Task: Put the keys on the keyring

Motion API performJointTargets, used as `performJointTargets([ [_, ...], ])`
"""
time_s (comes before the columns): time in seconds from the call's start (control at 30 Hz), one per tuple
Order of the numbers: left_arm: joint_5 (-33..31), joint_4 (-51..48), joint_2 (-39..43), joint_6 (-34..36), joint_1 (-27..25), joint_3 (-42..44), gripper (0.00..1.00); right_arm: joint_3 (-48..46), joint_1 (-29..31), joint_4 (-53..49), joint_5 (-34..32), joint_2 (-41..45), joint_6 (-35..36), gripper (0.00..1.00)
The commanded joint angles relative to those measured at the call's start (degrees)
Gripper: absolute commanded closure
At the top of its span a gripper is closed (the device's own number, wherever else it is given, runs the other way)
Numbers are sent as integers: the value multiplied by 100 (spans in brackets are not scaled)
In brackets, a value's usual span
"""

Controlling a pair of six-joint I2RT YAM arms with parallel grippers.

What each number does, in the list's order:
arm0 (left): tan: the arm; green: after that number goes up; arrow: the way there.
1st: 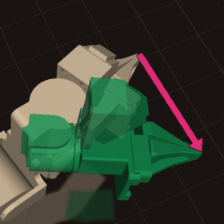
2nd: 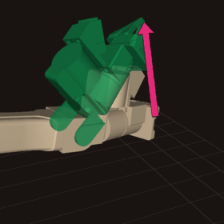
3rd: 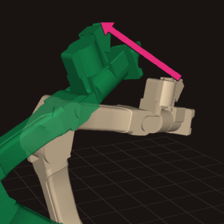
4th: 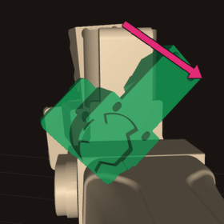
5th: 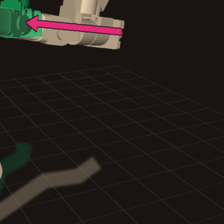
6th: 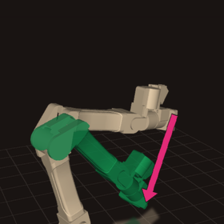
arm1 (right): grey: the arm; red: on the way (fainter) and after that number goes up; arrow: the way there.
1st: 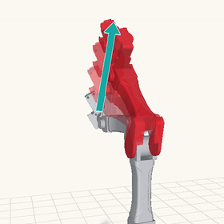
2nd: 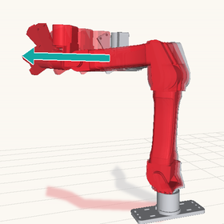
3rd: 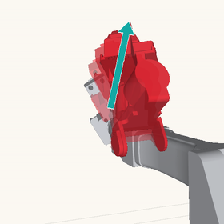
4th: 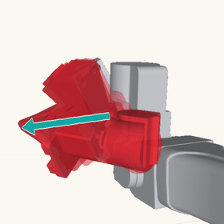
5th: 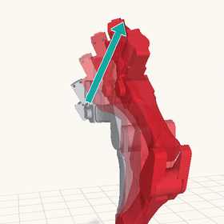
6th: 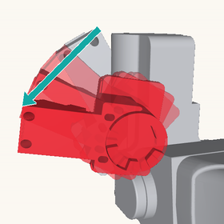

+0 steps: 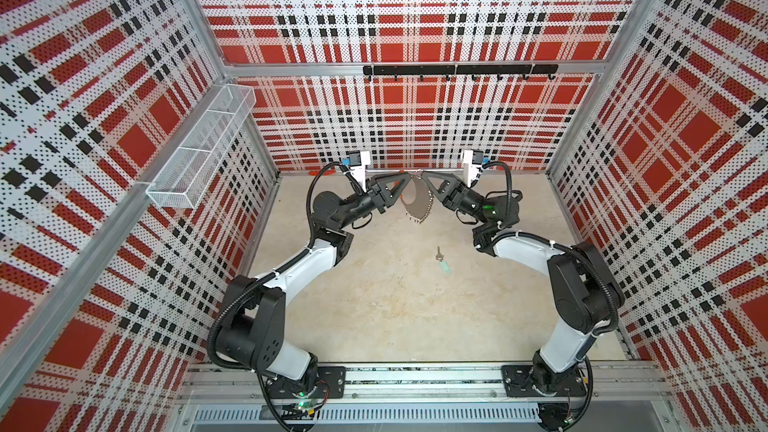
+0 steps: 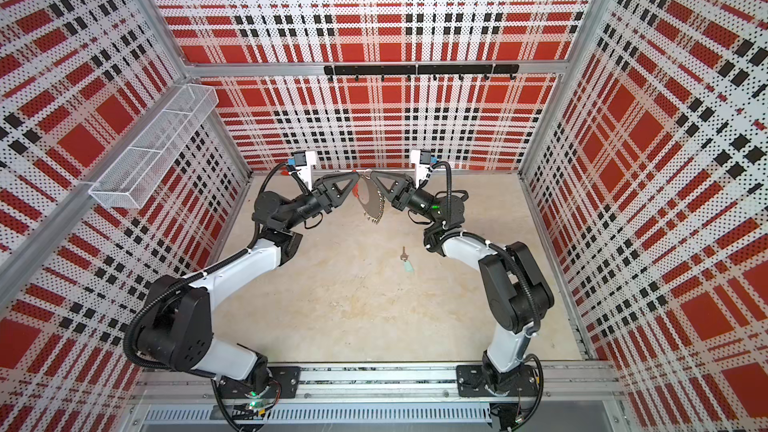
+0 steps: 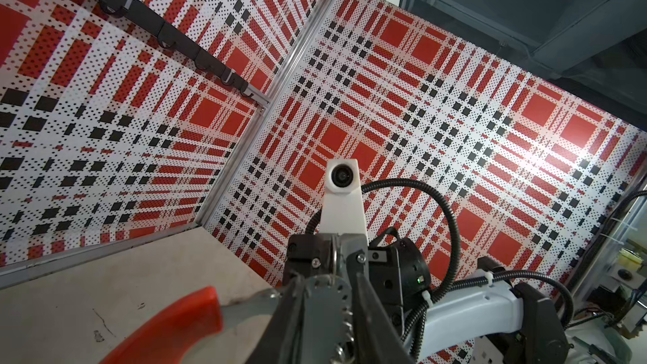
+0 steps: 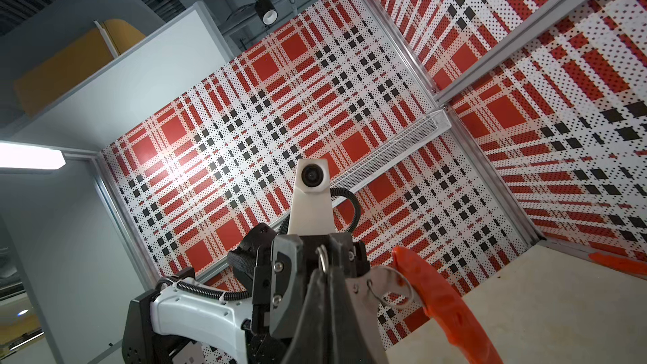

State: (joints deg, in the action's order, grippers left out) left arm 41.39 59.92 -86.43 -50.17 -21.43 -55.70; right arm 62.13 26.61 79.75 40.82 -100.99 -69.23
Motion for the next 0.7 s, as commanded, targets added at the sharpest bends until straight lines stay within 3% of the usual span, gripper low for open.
performJointTargets([
  [0.0,105,378,-47,-80,-54,-136,73,152,57,594,-156,-65,-246,100],
  [0.67,149,481,-206,-106,-160,-214,75,246,235,613,-301,-128,-277,100],
])
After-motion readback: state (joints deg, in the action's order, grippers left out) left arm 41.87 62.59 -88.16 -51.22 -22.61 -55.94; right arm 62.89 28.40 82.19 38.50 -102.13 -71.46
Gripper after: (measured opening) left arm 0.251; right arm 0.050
